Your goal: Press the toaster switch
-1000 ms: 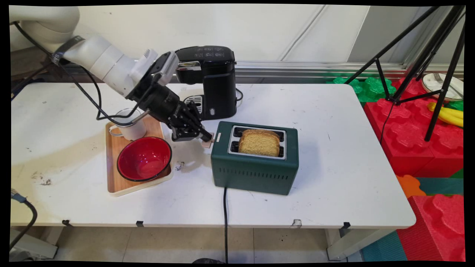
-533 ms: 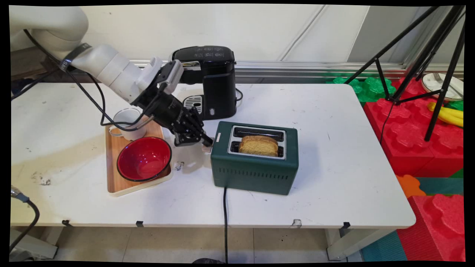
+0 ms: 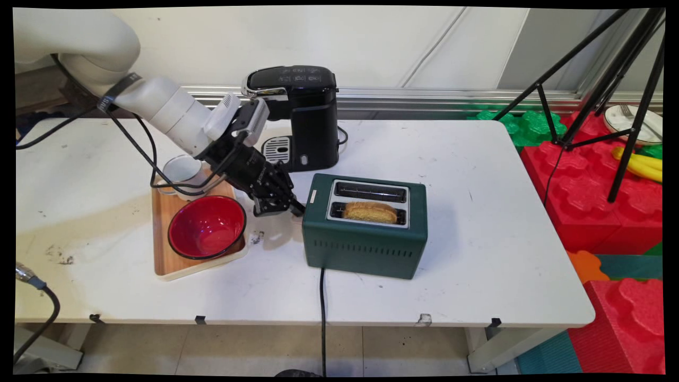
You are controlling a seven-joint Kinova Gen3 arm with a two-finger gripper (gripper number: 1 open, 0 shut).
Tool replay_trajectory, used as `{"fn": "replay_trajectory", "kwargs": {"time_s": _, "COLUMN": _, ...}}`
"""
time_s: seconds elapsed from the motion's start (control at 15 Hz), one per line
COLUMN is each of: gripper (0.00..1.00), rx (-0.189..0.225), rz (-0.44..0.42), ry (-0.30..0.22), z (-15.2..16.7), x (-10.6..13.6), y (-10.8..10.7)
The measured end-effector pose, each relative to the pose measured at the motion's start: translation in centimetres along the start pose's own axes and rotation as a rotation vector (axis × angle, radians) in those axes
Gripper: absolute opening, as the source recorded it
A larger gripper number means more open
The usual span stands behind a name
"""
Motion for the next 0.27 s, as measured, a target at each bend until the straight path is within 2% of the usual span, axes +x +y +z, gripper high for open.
{"fn": "replay_trajectory", "kwargs": {"time_s": 0.27, "gripper": 0.0, "rx": 0.0, "rz": -0.001, "ry": -0.009, "z": 0.34, "x": -0.31, "y": -0.01}}
